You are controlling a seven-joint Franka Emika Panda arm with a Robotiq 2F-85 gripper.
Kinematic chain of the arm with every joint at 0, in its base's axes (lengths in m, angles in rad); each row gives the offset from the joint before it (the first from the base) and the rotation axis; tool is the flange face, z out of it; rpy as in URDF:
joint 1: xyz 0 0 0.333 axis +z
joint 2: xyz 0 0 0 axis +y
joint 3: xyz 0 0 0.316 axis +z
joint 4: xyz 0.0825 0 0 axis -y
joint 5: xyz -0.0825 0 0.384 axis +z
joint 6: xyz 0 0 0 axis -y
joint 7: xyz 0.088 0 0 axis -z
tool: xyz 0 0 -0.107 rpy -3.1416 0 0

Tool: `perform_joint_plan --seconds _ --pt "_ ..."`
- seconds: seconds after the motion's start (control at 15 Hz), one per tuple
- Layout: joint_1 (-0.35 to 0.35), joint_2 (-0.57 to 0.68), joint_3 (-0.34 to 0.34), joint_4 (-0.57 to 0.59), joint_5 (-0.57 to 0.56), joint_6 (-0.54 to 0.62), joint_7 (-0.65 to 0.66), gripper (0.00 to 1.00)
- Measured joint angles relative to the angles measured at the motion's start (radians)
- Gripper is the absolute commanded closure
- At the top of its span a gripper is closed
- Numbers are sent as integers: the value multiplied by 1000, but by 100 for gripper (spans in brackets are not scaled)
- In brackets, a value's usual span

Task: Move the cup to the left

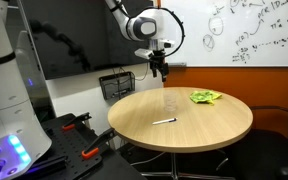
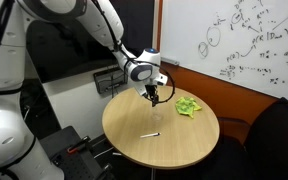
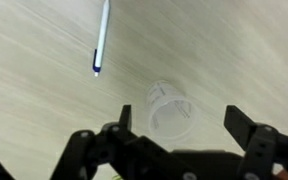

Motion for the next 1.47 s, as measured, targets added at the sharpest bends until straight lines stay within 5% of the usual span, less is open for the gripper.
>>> perform_joint_plan --seconds 0.73,1.0,1.47 --pt "13 332 -38 327 -18 -43 153 6" --pt "16 421 -58 426 -22 -113 192 47" --pt "33 493 -80 541 -51 -164 241 99"
